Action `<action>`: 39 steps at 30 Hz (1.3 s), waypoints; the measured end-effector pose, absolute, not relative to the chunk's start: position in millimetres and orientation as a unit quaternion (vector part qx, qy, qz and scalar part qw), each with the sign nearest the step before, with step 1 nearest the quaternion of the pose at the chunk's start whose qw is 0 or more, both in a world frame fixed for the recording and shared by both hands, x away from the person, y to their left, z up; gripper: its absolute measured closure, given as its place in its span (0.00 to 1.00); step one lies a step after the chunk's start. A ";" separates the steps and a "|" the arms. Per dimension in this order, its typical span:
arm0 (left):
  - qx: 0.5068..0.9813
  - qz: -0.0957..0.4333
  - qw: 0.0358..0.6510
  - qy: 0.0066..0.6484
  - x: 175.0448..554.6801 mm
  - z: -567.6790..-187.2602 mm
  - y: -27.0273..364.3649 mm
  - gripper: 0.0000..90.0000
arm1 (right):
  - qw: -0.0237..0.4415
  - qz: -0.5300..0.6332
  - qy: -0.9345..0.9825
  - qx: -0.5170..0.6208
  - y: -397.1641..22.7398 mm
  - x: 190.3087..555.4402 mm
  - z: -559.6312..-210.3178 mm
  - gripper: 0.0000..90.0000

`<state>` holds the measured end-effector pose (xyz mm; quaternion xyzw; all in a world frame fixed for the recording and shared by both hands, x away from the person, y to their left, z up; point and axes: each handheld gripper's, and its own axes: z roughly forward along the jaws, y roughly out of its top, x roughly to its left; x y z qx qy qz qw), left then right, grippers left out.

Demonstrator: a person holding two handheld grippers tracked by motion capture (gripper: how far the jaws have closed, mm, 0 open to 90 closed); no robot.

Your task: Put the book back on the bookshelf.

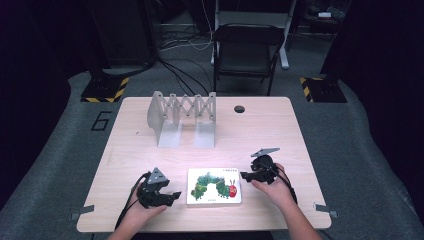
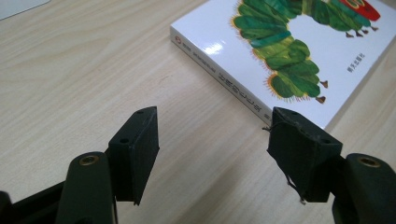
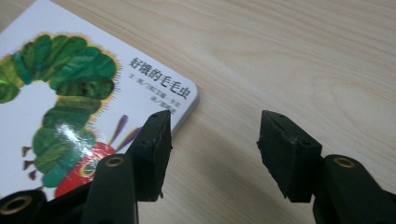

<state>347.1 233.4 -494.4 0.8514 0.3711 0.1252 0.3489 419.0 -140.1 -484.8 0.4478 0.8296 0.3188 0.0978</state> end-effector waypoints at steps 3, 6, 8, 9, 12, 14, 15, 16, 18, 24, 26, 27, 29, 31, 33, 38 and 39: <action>0.853 0.114 0.348 0.371 348.1 -487.8 229.3 0.37 | 0.092 0.317 0.836 0.437 -133.6 419.4 -476.0 0.49; 0.858 0.114 0.342 0.366 348.1 -484.4 226.6 0.37 | 0.093 0.315 0.839 0.433 -130.7 420.7 -470.7 0.49; 0.862 0.108 0.336 0.363 346.8 -482.9 222.2 0.37 | 0.094 0.317 0.841 0.428 -127.9 424.0 -466.0 0.50; 0.862 0.108 0.336 0.363 346.8 -482.9 222.2 0.37 | 0.090 0.317 0.840 0.431 -126.3 424.5 -465.3 0.50; 0.859 0.092 0.340 0.372 345.0 -487.8 216.9 0.34 | 0.086 0.315 0.840 0.433 -120.8 427.5 -464.7 0.50; 0.859 0.097 0.339 0.371 344.5 -488.5 215.5 0.32 | 0.089 0.312 0.841 0.433 -117.2 429.3 -465.7 0.49; 0.861 0.094 0.341 0.365 343.8 -489.7 213.6 0.32 | 0.087 0.309 0.843 0.431 -116.6 430.4 -466.1 0.49; 0.859 0.093 0.344 0.367 343.0 -490.7 211.8 0.32 | 0.083 0.309 0.843 0.433 -115.6 431.2 -466.7 0.49; 0.860 0.089 0.348 0.363 341.7 -492.2 209.2 0.32 | 0.084 0.305 0.843 0.435 -114.8 432.9 -468.6 0.48; 0.866 0.090 0.353 0.342 337.0 -497.0 203.3 0.33 | 0.073 0.303 0.848 0.428 -113.5 434.1 -475.0 0.48; 0.866 0.083 0.355 0.342 336.2 -498.7 203.8 0.32 | 0.068 0.301 0.851 0.425 -113.8 434.0 -476.8 0.48; 0.866 0.077 0.356 0.342 335.9 -500.0 203.7 0.32 | 0.065 0.301 0.852 0.424 -113.9 434.0 -477.6 0.48; 0.866 0.075 0.355 0.344 334.5 -502.5 202.6 0.32 | 0.063 0.302 0.849 0.428 -112.7 433.7 -479.5 0.48; 0.867 0.076 0.353 0.342 334.1 -504.1 201.7 0.32 | 0.061 0.300 0.850 0.428 -112.4 434.1 -480.2 0.48; 0.868 0.077 0.350 0.343 333.0 -506.6 199.5 0.32 | 0.057 0.302 0.848 0.433 -109.5 436.3 -482.8 0.48; 0.869 0.076 0.348 0.343 332.7 -509.8 199.5 0.32 | 0.052 0.293 0.848 0.439 -106.4 439.7 -486.2 0.48; 0.869 0.076 0.348 0.343 332.7 -509.8 199.5 0.32 | 0.050 0.291 0.849 0.438 -106.1 440.9 -487.2 0.48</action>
